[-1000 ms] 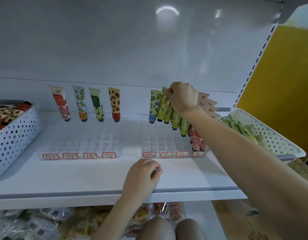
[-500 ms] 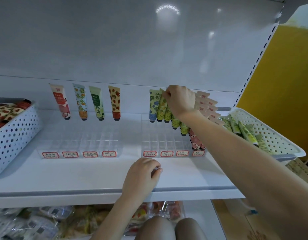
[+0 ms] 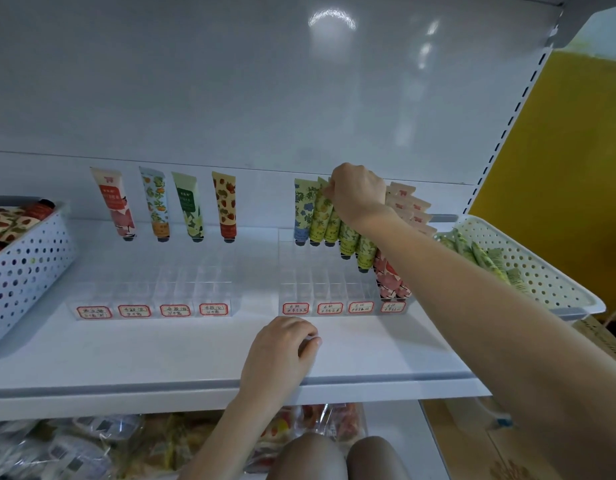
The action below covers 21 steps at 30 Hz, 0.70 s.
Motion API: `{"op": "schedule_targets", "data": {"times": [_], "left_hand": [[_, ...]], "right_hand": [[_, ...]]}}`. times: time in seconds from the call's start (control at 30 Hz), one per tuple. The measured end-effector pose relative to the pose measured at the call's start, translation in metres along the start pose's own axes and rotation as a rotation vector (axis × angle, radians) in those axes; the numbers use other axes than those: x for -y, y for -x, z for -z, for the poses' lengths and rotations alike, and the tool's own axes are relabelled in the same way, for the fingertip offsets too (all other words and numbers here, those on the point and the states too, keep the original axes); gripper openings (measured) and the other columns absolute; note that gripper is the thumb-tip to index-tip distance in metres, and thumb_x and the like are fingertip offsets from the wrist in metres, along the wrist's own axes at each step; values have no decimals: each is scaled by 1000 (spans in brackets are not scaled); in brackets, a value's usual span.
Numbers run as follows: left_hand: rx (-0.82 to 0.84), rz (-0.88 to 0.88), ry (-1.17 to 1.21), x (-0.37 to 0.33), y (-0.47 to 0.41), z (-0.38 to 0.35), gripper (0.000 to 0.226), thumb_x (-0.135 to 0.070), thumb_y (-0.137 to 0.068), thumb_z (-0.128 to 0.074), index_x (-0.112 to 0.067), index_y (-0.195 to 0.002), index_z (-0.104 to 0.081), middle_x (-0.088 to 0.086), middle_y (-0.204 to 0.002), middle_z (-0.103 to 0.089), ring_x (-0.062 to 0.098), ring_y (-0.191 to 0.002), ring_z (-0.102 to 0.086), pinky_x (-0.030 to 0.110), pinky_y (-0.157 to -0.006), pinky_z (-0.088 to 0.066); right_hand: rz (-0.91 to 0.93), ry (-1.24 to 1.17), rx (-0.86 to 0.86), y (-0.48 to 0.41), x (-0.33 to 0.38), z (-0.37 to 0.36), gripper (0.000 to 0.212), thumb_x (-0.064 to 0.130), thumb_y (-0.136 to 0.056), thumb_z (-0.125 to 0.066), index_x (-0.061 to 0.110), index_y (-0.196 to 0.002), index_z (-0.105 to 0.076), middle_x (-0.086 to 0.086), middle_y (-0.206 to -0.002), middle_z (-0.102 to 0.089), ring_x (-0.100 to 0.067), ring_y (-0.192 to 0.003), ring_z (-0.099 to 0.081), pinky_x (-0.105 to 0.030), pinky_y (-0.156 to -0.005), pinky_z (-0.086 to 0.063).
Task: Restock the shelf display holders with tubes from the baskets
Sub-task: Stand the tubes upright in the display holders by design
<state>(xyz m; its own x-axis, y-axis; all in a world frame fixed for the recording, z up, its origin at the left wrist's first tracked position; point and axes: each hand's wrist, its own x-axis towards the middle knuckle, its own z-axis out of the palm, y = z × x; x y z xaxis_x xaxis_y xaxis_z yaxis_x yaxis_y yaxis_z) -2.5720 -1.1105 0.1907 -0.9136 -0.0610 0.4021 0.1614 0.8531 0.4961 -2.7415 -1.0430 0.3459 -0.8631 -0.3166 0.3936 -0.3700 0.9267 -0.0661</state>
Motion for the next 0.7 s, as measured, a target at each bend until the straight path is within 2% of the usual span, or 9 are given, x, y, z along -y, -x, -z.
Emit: {"op": "schedule_targets", "data": {"times": [0.1, 0.2, 0.43, 0.57, 0.7], "left_hand": [[6, 6, -5, 0, 0, 0, 26, -32, -94, -48, -20, -109, -66, -9, -110, -64, 2, -103, -52, 7, -86, -29], [8, 9, -8, -1, -1, 1, 27, -33, -95, -48, -20, -111, -65, -9, -112, -63, 3, -105, -52, 5, -85, -27], [-1, 6, -10, -1, -1, 1, 28, -34, -95, -47, -21, -113, -64, -11, -114, -62, 1, -106, -50, 4, -85, -25], [-16, 1, -11, 0, -1, -1, 28, -35, -95, -47, -22, -111, -64, -11, -113, -62, 1, -105, -51, 3, -84, -24], [-23, 2, -19, -1, 0, 0, 28, -34, -94, -47, -21, -111, -65, -10, -112, -63, 3, -104, -51, 5, -85, -27]], "right_hand": [[11, -14, -8, 0, 1, 1, 16, 3, -91, -51, 12, -78, -50, -3, -71, -53, -24, -68, -50, -24, -54, -32], [19, -10, -17, 1, 0, 2, 13, 4, -92, -50, 12, -82, -54, -4, -75, -54, -24, -69, -51, -27, -59, -35], [39, -5, -40, 0, -2, -3, 13, 2, -91, -51, 10, -94, -61, -5, -80, -61, -23, -69, -50, -26, -59, -34], [50, -4, -50, 2, -2, -5, 14, 1, -91, -51, 10, -95, -61, -4, -77, -56, -23, -69, -50, -27, -60, -35], [62, -10, -53, 4, -2, -5, 17, 0, -91, -50, 10, -98, -61, -7, -87, -64, -24, -70, -49, -27, -60, -35]]}}
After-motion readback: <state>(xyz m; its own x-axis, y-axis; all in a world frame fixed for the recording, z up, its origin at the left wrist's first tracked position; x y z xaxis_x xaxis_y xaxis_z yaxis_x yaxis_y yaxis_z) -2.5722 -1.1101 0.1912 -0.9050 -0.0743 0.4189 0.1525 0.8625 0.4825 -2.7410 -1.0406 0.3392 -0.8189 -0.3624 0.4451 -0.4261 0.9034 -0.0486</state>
